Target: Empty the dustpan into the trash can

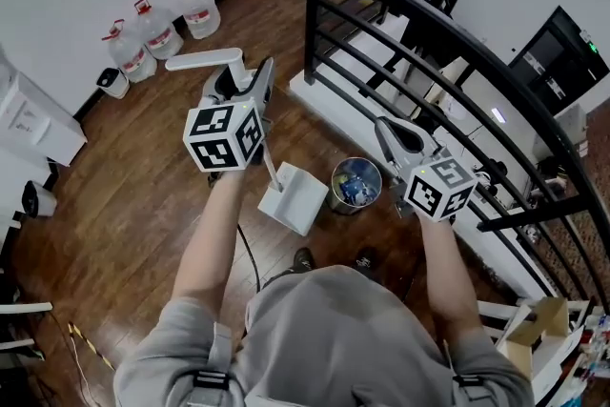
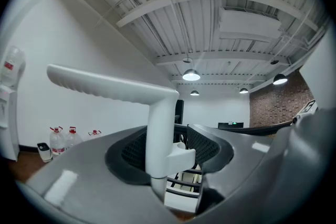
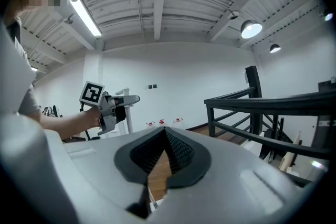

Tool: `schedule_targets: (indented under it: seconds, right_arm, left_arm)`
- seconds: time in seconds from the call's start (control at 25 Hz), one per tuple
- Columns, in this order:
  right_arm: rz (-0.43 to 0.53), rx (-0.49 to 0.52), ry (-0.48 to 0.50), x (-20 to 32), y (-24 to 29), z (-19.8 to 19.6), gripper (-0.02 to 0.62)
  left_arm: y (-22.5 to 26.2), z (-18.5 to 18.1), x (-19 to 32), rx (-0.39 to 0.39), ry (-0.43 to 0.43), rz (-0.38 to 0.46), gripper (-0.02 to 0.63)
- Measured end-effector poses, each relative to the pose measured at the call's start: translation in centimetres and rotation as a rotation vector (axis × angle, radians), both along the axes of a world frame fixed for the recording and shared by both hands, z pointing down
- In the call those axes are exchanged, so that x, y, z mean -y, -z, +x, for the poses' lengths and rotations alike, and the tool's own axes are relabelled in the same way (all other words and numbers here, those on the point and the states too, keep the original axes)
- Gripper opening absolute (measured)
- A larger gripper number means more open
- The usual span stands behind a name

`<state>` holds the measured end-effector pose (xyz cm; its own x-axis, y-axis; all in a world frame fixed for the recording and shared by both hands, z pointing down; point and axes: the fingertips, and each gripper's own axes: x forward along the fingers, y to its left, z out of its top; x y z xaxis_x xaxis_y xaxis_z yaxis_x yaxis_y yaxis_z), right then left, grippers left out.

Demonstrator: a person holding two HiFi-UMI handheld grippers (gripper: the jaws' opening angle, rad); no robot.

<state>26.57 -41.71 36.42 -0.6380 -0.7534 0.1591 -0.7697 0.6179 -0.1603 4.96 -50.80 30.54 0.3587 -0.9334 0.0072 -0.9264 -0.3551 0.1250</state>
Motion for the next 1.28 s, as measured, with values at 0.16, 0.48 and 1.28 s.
schedule_targets:
  seconds: [0.16, 0.48, 1.28]
  right_arm:
    - [-0.027, -0.003, 0.010, 0.3, -1.3, -0.8, -0.002]
    - [-0.094, -0.011, 0.010, 0.2, -4.0, -2.0, -0.002]
    - [-0.179, -0.040, -0.060, 0.8, -7.3, -1.6, -0.002]
  left_arm:
    - [-4.2, -0.8, 0.2, 0.000, 0.005, -0.030, 0.213]
    - [-14.4, -2.4, 0.7, 0.021, 0.034, -0.197, 0.213]
    - [-28.4, -2.3, 5.4, -0.018, 0.034, -0.345, 0.216]
